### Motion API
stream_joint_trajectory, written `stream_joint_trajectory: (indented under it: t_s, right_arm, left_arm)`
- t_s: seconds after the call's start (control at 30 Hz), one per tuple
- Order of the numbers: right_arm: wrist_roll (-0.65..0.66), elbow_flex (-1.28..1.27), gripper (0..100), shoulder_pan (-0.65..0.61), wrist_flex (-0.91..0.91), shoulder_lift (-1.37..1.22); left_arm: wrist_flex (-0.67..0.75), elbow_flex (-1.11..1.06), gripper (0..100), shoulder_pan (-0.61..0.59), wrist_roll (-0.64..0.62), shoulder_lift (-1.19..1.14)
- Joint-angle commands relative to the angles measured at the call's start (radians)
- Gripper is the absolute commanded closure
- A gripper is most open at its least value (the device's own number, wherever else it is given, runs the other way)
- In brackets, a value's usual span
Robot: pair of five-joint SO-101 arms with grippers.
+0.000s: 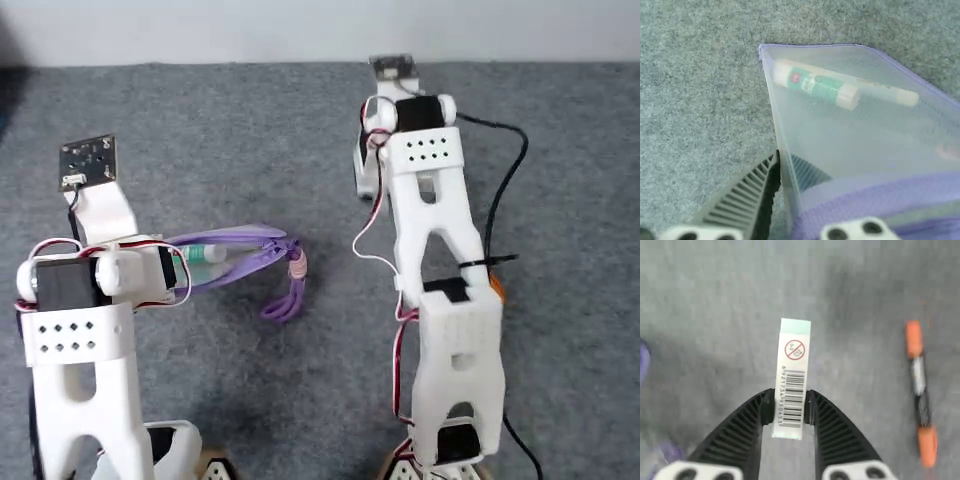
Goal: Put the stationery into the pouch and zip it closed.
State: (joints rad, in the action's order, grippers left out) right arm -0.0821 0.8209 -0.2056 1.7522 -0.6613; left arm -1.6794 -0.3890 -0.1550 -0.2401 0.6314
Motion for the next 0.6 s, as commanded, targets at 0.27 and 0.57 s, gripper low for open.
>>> stream_joint_trajectory:
  t_s: [0.27,0.57]
  right_arm:
    - [0.011,-0.391,98.9,-0.008,-0.176,0.067]
    - [0.009,-0.39,88.5,-0.016,-0.168,0.004]
  left_arm:
    - [-0.002,0.007,99,-0.008,0.011,0.003]
    - [-0.002,0.007,99,-0.009,0.012,0.003]
